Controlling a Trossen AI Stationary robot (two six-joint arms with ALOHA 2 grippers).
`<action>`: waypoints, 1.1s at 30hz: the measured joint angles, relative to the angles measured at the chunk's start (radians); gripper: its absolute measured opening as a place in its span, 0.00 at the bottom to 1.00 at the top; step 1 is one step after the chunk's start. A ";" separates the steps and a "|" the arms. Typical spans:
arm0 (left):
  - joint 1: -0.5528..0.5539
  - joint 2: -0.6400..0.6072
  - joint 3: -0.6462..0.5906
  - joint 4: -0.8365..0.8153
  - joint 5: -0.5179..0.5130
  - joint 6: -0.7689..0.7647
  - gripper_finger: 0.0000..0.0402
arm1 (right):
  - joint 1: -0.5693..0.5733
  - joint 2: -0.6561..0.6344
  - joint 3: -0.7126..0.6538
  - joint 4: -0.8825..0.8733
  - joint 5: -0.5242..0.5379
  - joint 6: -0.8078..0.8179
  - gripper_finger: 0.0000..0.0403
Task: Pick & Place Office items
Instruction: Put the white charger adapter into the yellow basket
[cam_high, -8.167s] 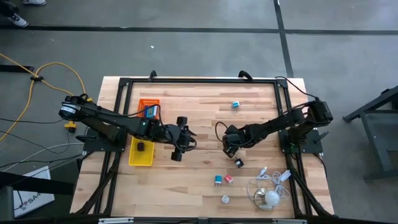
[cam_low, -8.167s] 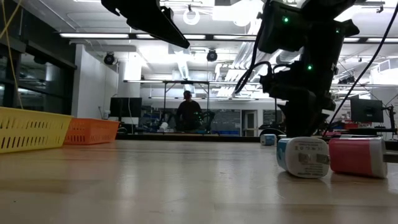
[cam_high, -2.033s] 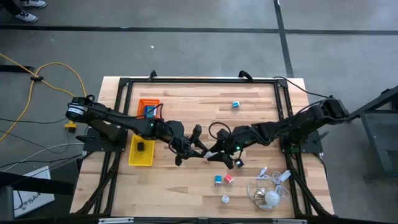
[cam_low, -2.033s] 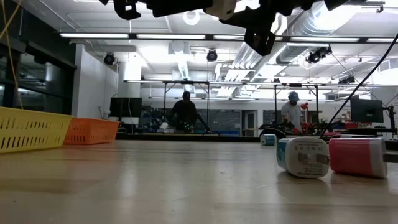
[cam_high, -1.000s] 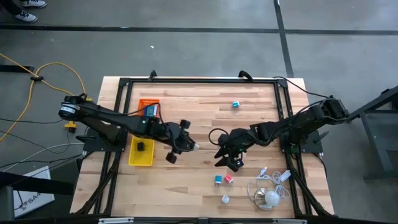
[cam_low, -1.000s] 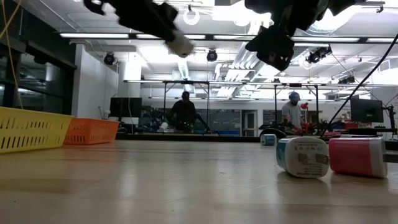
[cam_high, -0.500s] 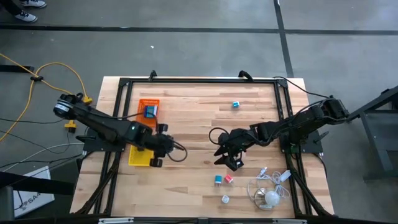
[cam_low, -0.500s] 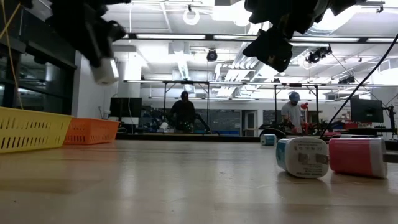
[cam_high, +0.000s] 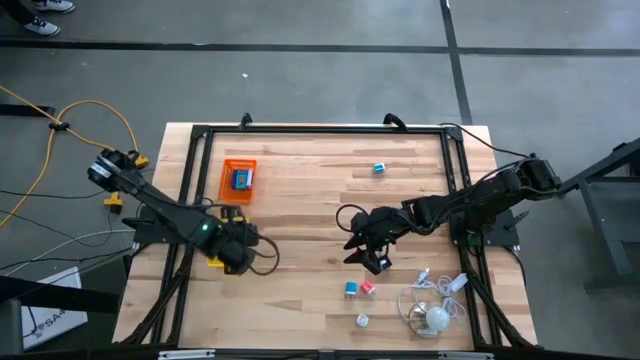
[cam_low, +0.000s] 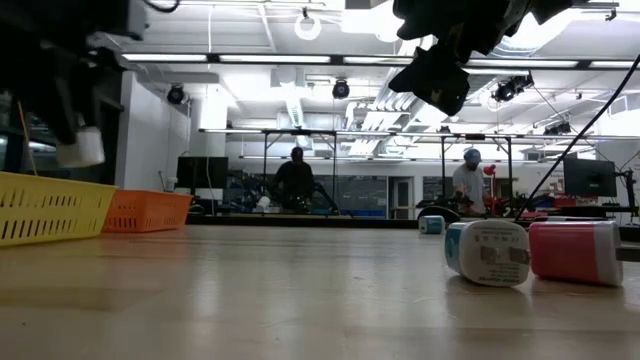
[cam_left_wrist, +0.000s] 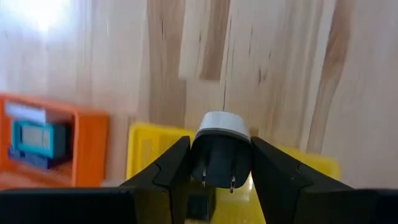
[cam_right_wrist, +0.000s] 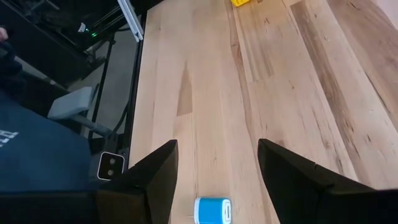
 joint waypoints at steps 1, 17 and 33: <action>-0.015 0.000 -0.007 -0.009 -0.001 -0.021 0.33 | 0.000 0.000 0.000 0.003 0.001 0.000 0.52; -0.215 0.000 -0.023 -0.055 -0.056 -0.240 0.33 | 0.000 0.000 0.000 0.044 0.022 0.016 0.52; -0.254 0.001 -0.121 0.044 -0.057 -0.240 0.33 | 0.000 0.000 0.000 0.044 0.022 0.019 0.52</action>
